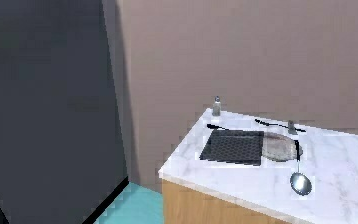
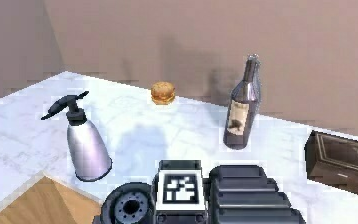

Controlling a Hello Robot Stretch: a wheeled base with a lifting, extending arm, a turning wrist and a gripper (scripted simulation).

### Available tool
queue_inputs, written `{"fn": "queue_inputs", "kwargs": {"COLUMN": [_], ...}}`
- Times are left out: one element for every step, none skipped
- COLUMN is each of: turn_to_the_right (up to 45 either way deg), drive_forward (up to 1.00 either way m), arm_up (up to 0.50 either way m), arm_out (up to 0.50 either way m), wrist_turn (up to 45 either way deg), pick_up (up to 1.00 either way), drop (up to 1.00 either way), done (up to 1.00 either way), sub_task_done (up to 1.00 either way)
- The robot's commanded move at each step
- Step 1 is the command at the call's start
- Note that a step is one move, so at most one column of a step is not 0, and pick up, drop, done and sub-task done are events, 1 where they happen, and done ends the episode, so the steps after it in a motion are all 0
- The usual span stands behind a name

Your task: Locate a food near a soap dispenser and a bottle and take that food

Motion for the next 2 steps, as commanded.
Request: {"fn": "queue_inputs", "kwargs": {"turn_to_the_right": [0.0,0.0], "drive_forward": [0.0,0.0], "arm_up": [0.0,0.0], "arm_out": [0.5,0.0], "wrist_turn": [0.0,45.0], "pick_up": [0.0,0.0], "drop": [0.0,0.0], "done": [0.0,0.0], "sub_task_done": [0.0,0.0]}}
